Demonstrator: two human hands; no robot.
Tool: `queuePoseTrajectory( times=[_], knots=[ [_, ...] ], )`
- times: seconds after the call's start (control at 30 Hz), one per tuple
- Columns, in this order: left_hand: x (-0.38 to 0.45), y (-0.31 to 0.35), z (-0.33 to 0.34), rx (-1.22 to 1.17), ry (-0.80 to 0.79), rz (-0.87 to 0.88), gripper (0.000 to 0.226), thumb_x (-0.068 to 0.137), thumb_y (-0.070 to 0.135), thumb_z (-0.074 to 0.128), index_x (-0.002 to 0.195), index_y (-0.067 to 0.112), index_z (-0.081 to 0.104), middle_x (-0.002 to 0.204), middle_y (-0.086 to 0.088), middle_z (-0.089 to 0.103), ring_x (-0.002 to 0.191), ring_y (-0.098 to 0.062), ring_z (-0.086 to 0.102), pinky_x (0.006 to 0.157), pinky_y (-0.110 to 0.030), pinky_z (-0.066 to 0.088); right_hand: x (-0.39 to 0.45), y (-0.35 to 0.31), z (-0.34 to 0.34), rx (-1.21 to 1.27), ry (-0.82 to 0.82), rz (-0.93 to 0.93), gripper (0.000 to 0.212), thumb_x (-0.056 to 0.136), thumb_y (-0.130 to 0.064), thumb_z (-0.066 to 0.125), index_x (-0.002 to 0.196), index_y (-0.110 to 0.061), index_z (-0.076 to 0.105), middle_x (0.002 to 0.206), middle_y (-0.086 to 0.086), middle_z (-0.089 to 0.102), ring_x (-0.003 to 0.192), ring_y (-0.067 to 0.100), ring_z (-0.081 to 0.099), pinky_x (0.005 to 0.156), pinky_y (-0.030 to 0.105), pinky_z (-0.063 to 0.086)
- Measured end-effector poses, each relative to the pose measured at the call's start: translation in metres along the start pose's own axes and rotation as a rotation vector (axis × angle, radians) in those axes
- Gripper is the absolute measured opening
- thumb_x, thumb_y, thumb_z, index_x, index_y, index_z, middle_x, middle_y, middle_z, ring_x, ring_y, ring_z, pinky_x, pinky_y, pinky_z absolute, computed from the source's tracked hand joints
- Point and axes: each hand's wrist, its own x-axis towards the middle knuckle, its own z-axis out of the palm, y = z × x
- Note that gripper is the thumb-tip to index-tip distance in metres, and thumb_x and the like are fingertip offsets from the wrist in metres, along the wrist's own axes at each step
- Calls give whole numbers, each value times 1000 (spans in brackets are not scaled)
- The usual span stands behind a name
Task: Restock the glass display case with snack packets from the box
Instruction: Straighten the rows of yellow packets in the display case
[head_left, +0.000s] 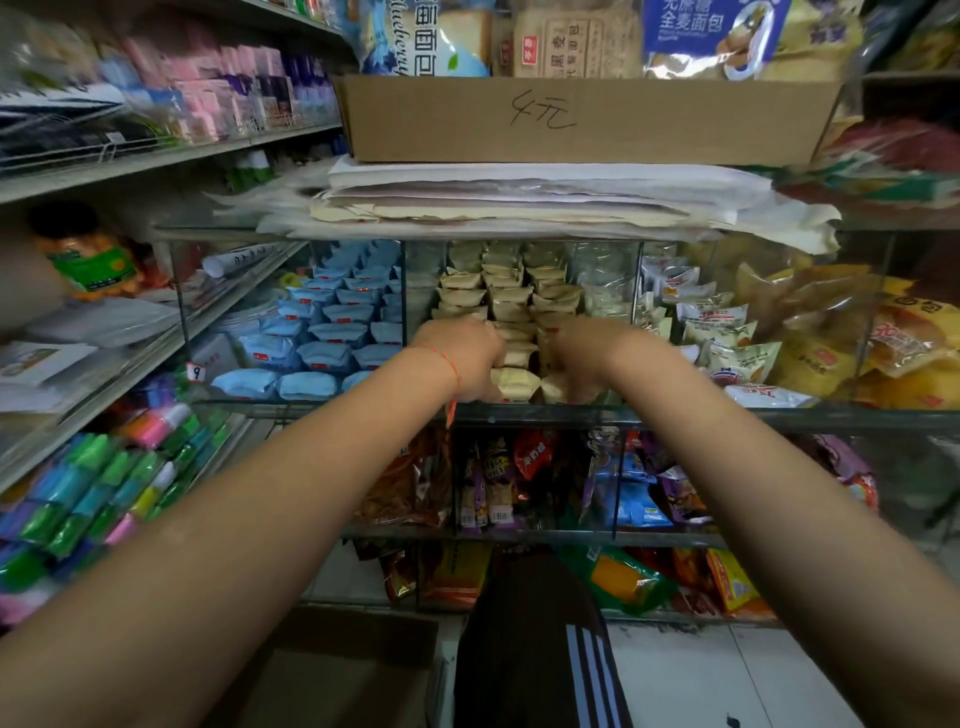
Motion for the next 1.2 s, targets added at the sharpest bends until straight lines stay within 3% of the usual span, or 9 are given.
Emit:
queuePoseTrajectory(
  times=[0.17,0.4,0.77,0.83,0.9,0.93,1.0,1.07,1.2],
  knots=[
    [2,11,15,4,114,-32,53,87,52,62,129,21,57,126,-9,57,115,-28,54,81,-36,48,2,-2,19,-40,174,51,30,91,-10,51,120,-12,60,119,8,62,107,30,61,74,32,42],
    [18,27,15,128,117,-51,45,88,45,63,120,14,61,126,-11,53,117,-26,49,74,-35,44,13,-8,23,-186,182,63,18,90,-12,51,100,-21,64,111,0,67,110,24,58,110,43,20],
    [36,18,22,19,142,-83,55,85,56,61,130,24,55,137,-11,41,132,-28,35,87,-41,46,24,2,6,-202,91,68,34,89,-13,56,123,-16,58,131,6,57,131,28,44,115,50,10],
    [31,15,18,51,82,-67,62,80,65,60,128,25,58,135,-8,44,129,-26,38,87,-39,45,20,-5,3,-169,-1,42,33,87,-11,59,120,-15,60,125,4,60,128,27,46,114,49,15],
    [27,11,15,-26,35,-54,68,77,75,54,123,26,62,129,-6,50,122,-25,46,88,-37,47,17,-7,-3,-163,-105,0,30,84,-13,66,114,-11,64,103,1,64,110,26,57,103,45,36],
    [25,9,15,-124,63,-52,66,78,76,50,118,25,64,123,-5,53,115,-26,51,87,-37,49,17,-5,-5,-143,-125,-22,23,84,-15,67,106,-8,65,87,0,62,93,24,60,89,38,47],
    [21,3,18,-354,271,-74,49,87,60,47,104,18,66,109,-8,56,104,-28,55,84,-39,50,16,3,-11,-59,-70,-33,10,91,-14,58,89,-5,63,72,2,56,68,19,54,60,28,47],
    [23,1,26,-453,471,-144,35,93,37,45,110,12,62,113,-13,55,106,-32,54,87,-40,47,21,10,-14,49,75,3,16,92,-3,48,85,-4,62,75,5,56,60,16,50,52,25,41],
    [33,4,55,-424,246,-191,62,98,41,34,151,11,22,157,-14,21,144,-29,19,118,-42,18,48,-1,-6,181,236,104,31,89,-1,46,117,-4,59,107,12,59,85,23,56,71,31,47]
  ],
)
